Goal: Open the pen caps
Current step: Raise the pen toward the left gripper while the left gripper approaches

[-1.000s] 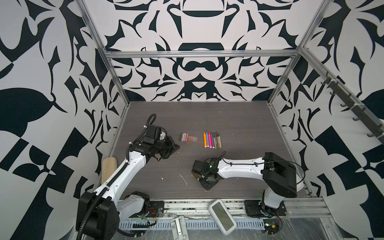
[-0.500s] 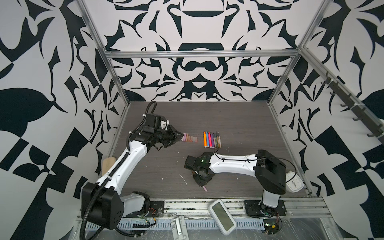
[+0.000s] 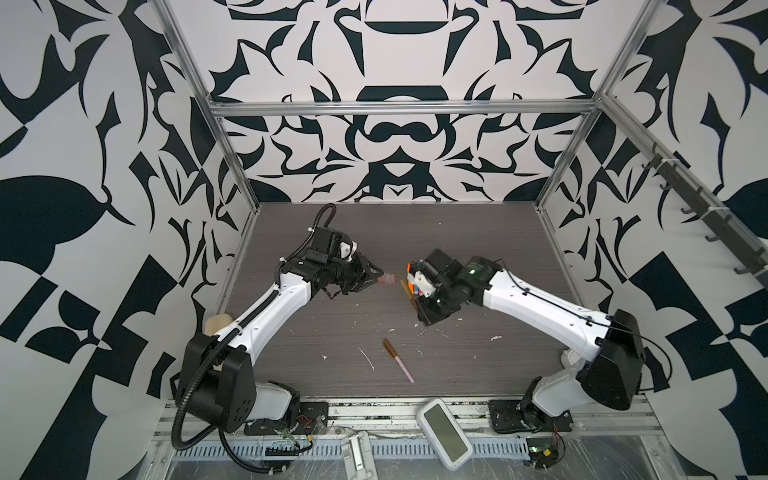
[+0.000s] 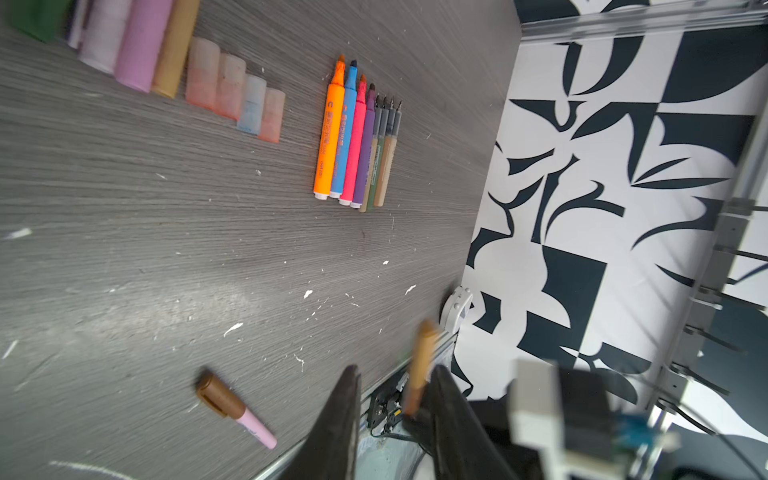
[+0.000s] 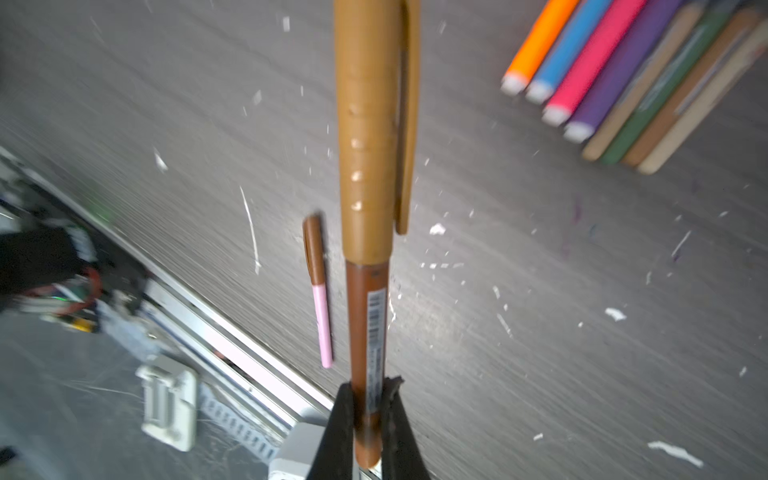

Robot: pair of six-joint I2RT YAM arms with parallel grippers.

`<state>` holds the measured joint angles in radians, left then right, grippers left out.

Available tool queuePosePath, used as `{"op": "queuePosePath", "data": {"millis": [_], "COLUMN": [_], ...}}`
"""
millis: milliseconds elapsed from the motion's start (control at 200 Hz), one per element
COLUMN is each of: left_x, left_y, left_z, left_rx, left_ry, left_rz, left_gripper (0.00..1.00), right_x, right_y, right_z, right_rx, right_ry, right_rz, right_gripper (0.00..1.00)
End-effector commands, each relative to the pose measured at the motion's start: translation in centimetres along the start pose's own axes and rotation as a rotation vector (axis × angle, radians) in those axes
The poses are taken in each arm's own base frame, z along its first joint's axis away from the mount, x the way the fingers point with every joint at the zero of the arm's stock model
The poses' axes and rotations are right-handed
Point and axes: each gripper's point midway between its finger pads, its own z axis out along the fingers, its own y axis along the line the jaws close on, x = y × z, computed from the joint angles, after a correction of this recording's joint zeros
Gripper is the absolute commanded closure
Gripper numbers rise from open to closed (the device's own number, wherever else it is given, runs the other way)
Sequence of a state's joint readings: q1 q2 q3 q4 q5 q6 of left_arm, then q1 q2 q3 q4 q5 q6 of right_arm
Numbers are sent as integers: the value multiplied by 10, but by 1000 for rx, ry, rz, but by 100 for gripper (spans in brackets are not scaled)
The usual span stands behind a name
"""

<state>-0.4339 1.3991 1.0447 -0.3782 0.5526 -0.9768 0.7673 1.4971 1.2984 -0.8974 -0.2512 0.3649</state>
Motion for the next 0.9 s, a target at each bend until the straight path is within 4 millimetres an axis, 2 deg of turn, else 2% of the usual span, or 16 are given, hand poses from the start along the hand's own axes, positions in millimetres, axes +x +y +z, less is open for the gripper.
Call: {"op": "queuePosePath", "data": {"millis": [0, 215, 425, 540, 650, 895], "left_x": [-8, 4, 11, 9, 4, -3], "left_y": [-24, -47, -44, -38, -42, -71], "left_z": [6, 27, 51, 50, 45, 39], "left_rx": [24, 15, -35, -93, -127, -130], "left_ry": [-42, -13, 51, 48, 36, 74], "left_rz": [37, 31, 20, 20, 51, 94], "left_gripper": [67, 67, 68, 69, 69, 68], "right_x": [-6, -22, -28, -26, -24, -24], "right_y": [17, 31, 30, 26, 14, -6], "right_z": [-8, -17, -22, -28, -29, -26], "right_rx": [-161, -278, -297, -266, -191, -67], "right_ry": [10, 1, -40, -35, -25, 7], "right_rz": [-53, -24, 14, 5, 0, 13], "right_gripper": [100, 100, 100, 100, 100, 100]}}
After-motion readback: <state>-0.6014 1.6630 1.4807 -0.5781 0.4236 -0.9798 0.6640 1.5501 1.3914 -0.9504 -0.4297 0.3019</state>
